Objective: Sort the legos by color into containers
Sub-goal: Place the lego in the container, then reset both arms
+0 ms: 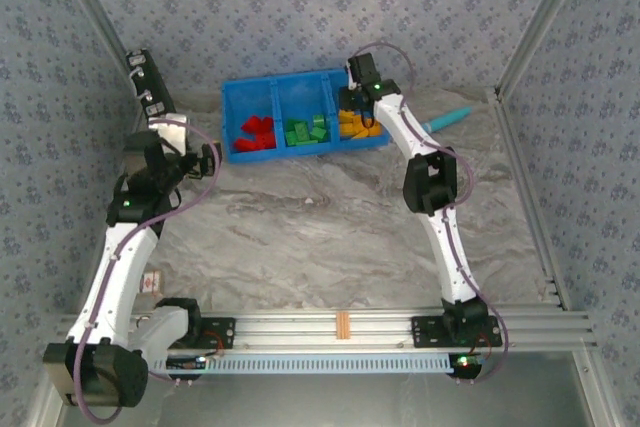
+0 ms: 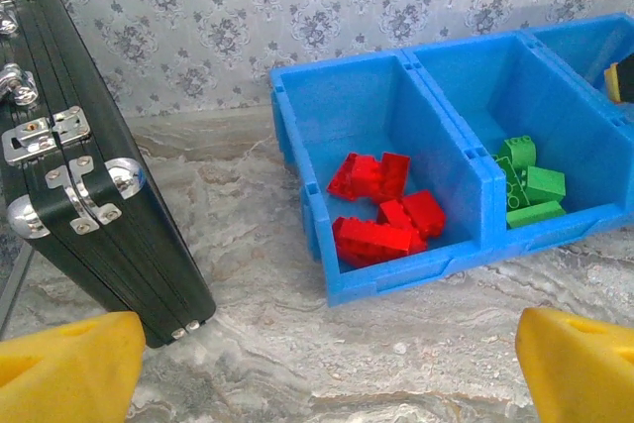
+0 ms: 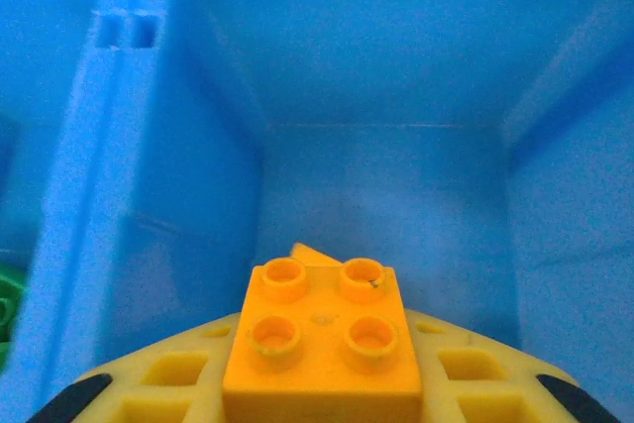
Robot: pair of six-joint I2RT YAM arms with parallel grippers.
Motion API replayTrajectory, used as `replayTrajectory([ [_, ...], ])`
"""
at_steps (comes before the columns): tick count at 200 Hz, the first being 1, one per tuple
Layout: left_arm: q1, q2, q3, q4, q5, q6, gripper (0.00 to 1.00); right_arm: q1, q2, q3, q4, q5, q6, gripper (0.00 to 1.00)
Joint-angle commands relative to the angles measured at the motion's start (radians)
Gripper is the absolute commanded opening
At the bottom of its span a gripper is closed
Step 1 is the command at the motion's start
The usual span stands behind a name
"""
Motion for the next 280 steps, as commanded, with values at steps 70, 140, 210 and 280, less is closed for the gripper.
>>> replayTrajectory([
  [70, 0.024, 0.232, -0.186, 0.447, -0.388, -0.027, 1.0, -0.008, -0.447, -0.528, 0.257, -0.052, -0.11, 0.99],
  [140, 0.117, 0.283, -0.547, 0.863, -0.287, -0.13, 1.0, -0.084, -1.105, -1.228, 0.404, 0.001, -0.179, 0.99],
  [210, 0.092, 0.585, -0.59, 1.257, -0.199, -0.087, 1.0, -0.251, -1.596, -1.934, 0.679, 0.237, -0.117, 0.99],
  [280, 0.065, 0.567, -0.519, 1.097, -0.2, -0.054, 1.0, -0.459, -1.477, -2.219, 1.164, 0.0, -0.146, 0.99],
])
